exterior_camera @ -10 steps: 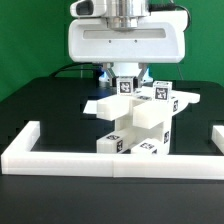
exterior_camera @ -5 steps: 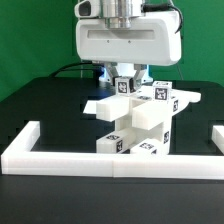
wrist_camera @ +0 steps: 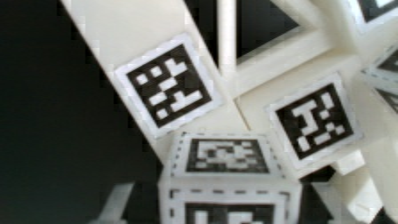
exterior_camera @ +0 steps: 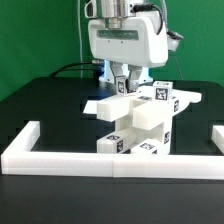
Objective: Assemble chair
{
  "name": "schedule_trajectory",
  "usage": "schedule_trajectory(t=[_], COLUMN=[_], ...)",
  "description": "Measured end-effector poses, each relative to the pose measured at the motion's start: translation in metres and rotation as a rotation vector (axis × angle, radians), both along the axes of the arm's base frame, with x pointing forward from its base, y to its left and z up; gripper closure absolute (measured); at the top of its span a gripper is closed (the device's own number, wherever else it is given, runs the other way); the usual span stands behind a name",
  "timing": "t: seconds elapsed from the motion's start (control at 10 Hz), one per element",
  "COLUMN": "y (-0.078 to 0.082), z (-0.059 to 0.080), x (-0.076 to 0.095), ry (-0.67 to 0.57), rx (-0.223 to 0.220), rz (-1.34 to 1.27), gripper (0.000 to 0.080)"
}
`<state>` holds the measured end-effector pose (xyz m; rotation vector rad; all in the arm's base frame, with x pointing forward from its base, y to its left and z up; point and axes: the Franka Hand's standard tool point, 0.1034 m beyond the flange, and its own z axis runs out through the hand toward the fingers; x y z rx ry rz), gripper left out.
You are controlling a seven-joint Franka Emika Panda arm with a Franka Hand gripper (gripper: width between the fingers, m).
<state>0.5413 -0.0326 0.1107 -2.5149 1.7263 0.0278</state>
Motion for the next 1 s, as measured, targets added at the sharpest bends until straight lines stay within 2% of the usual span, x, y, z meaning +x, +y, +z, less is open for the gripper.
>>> schedule_trajectory(t=[0.5, 0.6, 0.7, 0.8, 0.9, 1.0], y=[0.0006, 0.0009, 0.0011, 0.0012, 0.0018, 0.0017], z=[-0.0004, -0.0005, -0.0006, -0.0005, -0.0001, 0.0005], x=[-0.0004, -0.0004, -0.0004, -0.0003, 0.0005, 0.0017], ry=[0.018, 0.018, 0.018, 0.015, 0.012, 0.003], rx=[0.011, 0.011, 0.011, 0.009, 0.000, -0.012], rz=[-0.213, -0.211, -0.210, -0.175, -0.122, -0.009], gripper=[0.0512, 0.0461, 0.0325, 0.0325, 0.0188, 0.0162])
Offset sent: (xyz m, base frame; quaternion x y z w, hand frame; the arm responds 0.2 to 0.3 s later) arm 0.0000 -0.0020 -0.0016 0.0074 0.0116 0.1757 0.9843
